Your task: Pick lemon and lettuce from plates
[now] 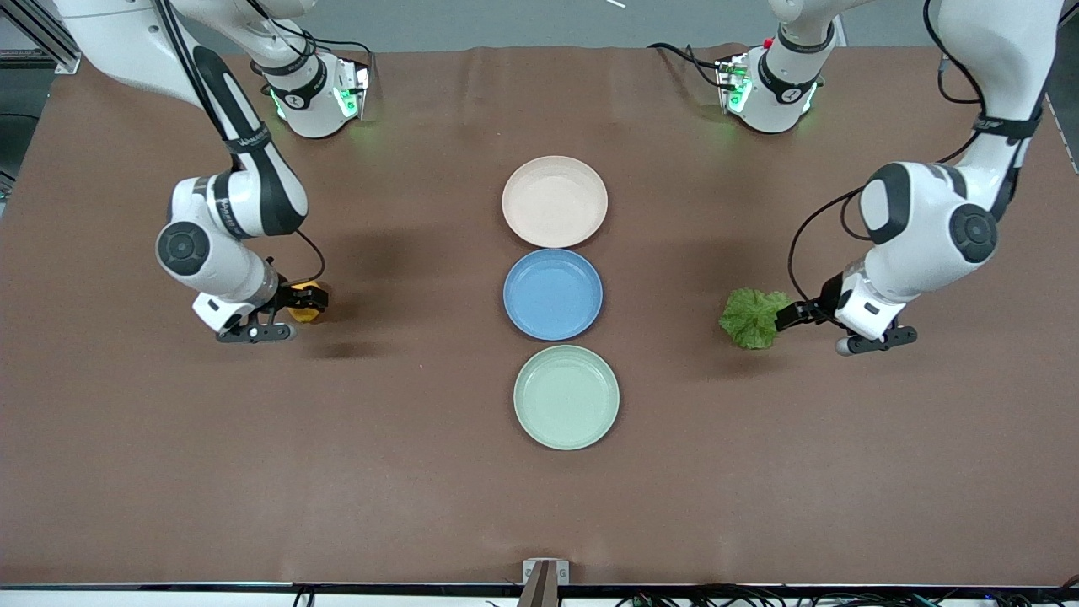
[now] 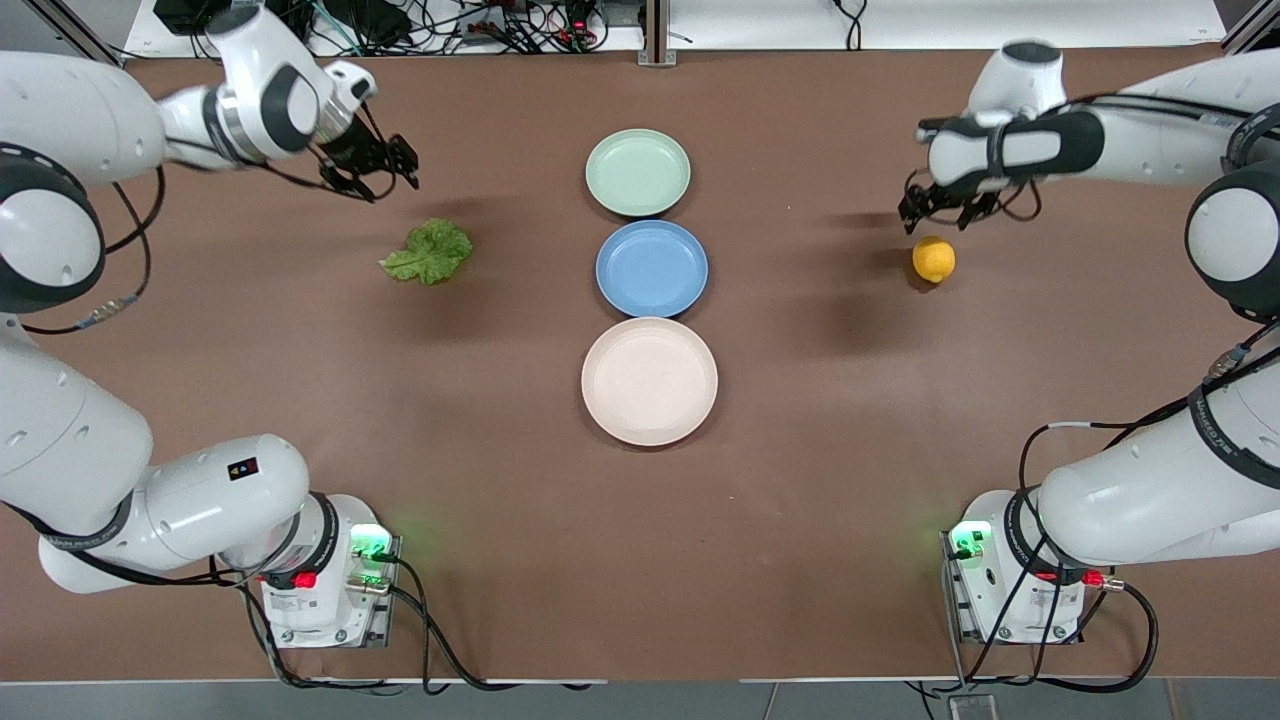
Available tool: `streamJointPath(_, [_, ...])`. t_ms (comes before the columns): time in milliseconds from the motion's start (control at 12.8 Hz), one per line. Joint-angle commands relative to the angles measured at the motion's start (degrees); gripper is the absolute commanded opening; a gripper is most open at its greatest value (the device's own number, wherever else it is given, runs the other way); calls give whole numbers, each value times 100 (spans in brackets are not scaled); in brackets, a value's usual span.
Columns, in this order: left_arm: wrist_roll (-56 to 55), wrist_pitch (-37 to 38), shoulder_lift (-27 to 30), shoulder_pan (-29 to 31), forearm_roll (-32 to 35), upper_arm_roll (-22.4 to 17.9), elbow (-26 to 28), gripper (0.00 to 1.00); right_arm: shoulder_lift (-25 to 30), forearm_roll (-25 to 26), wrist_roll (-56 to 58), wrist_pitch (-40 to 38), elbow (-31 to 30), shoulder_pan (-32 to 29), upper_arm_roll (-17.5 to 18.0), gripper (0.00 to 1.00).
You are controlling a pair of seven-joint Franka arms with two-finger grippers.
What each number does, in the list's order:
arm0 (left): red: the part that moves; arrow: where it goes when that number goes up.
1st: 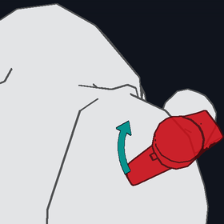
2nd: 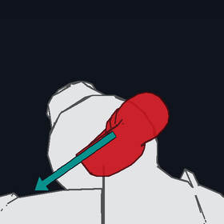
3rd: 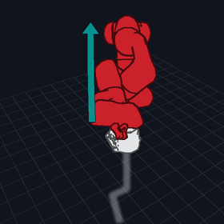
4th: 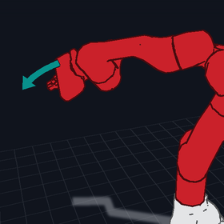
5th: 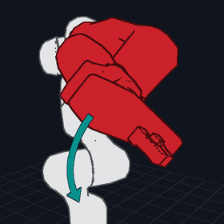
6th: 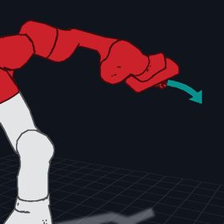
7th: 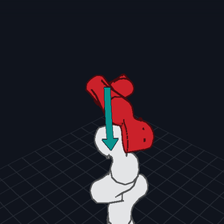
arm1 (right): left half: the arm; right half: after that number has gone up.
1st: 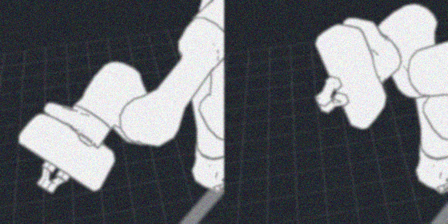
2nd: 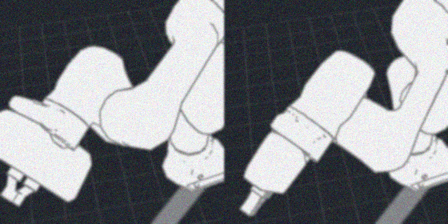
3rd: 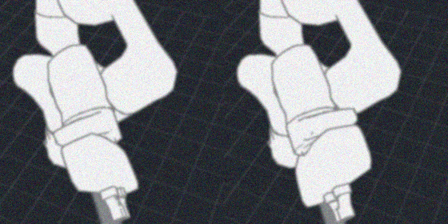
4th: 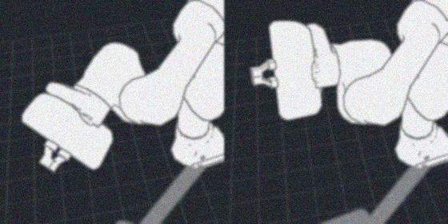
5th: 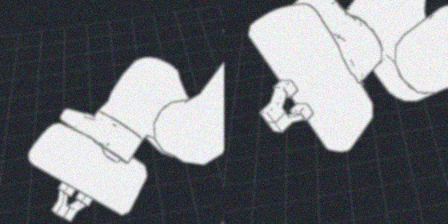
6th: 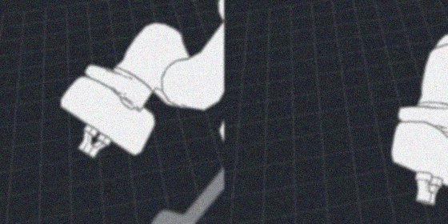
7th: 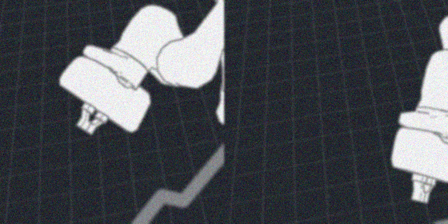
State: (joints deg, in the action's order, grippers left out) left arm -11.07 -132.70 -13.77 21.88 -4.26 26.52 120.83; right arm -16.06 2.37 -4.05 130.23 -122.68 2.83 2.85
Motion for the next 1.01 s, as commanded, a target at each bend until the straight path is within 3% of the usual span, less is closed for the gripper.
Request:
streamJointPath(0, [201,1137,417,228,242,47,-480,100,121,-78,369,-1592,1206,-247,58,100])
streamJointPath(156, [621,2060,769,483,242,47,-945,100,103,-52,387,-2647,2077,-239,76,100])
streamJointPath(623, [720,3987,1174,651,233,73,-2475,100,33,-17,334,-3854,3783,-335,67,100])
streamJointPath(935, [746,4156,1692,651,207,64,-2547,100,-55,-105,361,-3857,3910,-370,67,100])
